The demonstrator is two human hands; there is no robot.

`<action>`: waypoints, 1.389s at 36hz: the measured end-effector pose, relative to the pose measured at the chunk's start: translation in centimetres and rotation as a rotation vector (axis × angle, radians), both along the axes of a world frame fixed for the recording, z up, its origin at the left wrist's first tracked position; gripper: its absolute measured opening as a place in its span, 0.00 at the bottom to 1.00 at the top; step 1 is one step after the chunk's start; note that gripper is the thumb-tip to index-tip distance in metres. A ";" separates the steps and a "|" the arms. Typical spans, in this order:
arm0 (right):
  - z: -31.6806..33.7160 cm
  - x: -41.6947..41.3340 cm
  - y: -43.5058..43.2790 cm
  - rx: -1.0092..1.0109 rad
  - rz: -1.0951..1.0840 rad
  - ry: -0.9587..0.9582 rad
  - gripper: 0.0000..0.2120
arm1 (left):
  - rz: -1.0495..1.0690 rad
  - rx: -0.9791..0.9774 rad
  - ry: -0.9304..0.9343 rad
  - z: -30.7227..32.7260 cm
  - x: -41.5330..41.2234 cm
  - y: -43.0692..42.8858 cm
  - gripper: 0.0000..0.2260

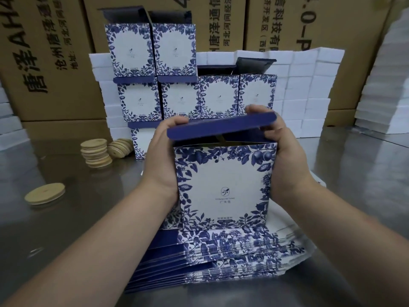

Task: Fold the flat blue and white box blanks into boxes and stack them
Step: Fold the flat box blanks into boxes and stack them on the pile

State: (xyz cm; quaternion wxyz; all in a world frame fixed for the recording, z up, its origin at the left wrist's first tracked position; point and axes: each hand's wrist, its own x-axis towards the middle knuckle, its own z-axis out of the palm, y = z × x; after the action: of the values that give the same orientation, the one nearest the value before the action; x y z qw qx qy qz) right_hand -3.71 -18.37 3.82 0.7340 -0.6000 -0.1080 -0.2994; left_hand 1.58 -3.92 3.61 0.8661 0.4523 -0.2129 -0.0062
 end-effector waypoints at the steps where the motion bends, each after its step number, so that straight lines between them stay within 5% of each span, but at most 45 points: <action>1: -0.1 0.1 0.0 -0.001 -0.026 0.005 0.15 | 0.034 0.017 0.001 -0.1 0.2 0.0 0.07; 6: 0.0 0.9 -0.2 -0.026 -0.071 0.025 0.19 | 0.099 0.044 0.018 0.0 0.4 -0.3 0.10; 12: -0.3 1.9 -0.5 0.037 -0.006 -0.010 0.09 | 0.152 0.076 -0.003 -0.5 0.9 -0.5 0.11; 25: -1.6 3.2 -1.5 -0.052 0.024 -0.072 0.17 | 0.410 0.197 -0.168 -0.6 0.8 -0.3 0.09; 30: -1.4 3.2 -1.8 -0.079 0.008 -0.092 0.17 | 0.436 0.097 -0.214 -0.3 0.9 -0.2 0.19; 37: -1.7 3.1 -2.0 -0.068 0.079 -0.118 0.15 | 0.326 0.257 -0.261 -1.0 0.3 -0.4 0.07; 41: -1.2 2.7 -1.9 -0.039 0.109 -0.125 0.12 | 0.425 0.241 -0.432 -1.6 0.6 0.0 0.23; 45: -1.5 2.7 -1.8 -0.072 0.077 -0.148 0.13 | 0.417 0.370 -0.565 -1.7 1.0 0.6 0.29; 50: -1.9 2.9 -1.9 -0.196 -0.049 -0.155 0.19 | 0.502 0.534 -0.695 -1.6 1.4 1.1 0.17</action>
State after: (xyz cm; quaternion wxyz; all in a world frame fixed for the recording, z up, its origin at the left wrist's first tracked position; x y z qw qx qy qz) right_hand -0.81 -20.28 1.88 0.6536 -0.6464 -0.1786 -0.3508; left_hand 2.98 -2.86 1.98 0.5730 0.6705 -0.3643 0.2990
